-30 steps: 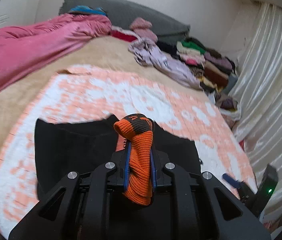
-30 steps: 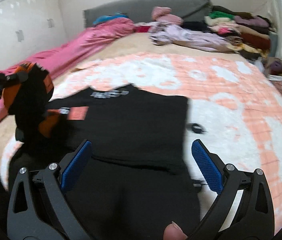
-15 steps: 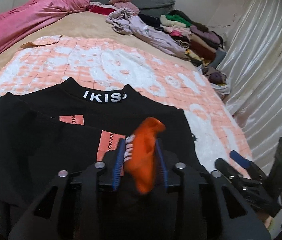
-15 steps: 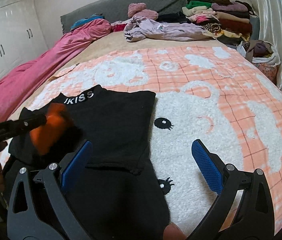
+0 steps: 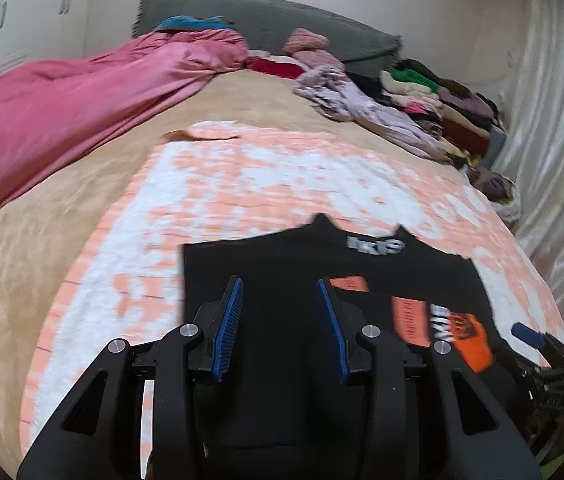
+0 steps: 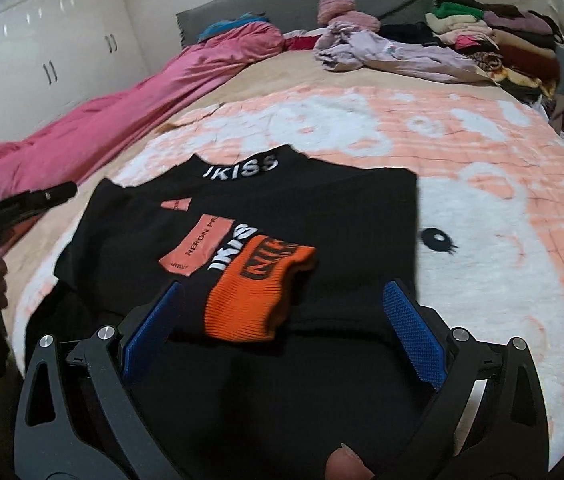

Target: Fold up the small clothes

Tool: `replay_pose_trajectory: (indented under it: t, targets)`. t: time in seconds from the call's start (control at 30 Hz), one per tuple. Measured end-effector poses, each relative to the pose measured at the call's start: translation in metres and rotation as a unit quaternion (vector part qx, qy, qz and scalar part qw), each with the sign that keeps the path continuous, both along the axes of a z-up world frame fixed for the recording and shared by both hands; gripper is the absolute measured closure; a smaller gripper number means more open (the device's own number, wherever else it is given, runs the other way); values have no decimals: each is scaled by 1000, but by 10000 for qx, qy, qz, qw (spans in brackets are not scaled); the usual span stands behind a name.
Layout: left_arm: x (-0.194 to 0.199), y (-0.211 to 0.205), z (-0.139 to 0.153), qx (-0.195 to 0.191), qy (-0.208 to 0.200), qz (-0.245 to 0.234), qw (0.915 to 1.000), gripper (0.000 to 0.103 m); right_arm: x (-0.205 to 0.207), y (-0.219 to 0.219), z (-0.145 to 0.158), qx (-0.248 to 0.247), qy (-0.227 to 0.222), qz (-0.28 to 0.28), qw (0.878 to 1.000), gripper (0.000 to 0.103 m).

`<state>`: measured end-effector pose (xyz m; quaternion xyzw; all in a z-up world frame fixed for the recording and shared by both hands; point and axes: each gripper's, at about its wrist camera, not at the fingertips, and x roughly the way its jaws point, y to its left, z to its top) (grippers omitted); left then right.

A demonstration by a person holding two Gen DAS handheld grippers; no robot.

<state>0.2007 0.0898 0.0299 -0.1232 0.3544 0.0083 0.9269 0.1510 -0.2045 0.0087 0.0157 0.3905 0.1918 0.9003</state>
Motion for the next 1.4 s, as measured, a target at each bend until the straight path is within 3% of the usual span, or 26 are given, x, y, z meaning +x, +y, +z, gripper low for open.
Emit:
replay_pose_trajectory:
  t: [0.17,0.3,0.37,0.4,0.43,0.5,0.67,0.83,1.1,1.23,1.4]
  targets:
    - [-1,24,-7,-84,-85,42,9999,66,19,11,-17,-123,309,-139,9994,24]
    - [1,36,-12,-140,-52,61,9999,66,35,15,-30,100,654,-142,9977,42]
    - [-1,48,-11,-138,-108,216,9996,66,39,18,-32,169,693,-100,9974,54]
    - [-2,54,-9,-108,-144,326,9993,65,40,21,-31,182,695,-35,9974,65]
    - [-3,59,-8,-96,-168,391,9990,65,40,23,-30,260,718,58,9971,85]
    - [-4,64,-6,-114,-195,465,9987,64,38,30,-21,133,593,172,9980,99]
    - [-3,66,-6,-137,-193,422,9988,64,29,33,19,-9,-7,348,9994,100]
    - [3,37,-6,1,-200,102,9997,64,31,25,48,-637,-531,199,9964,100]
    - [19,-31,-35,520,106,-698,9961,64,50,15,6,-1058,-136,22,9943,100]
    - [27,-32,-55,666,457,-650,9946,64,56,14,-10,-1123,-20,-59,9937,99]
    - [27,-29,-60,638,550,-645,9944,62,61,10,-25,-1281,103,-245,9914,95]
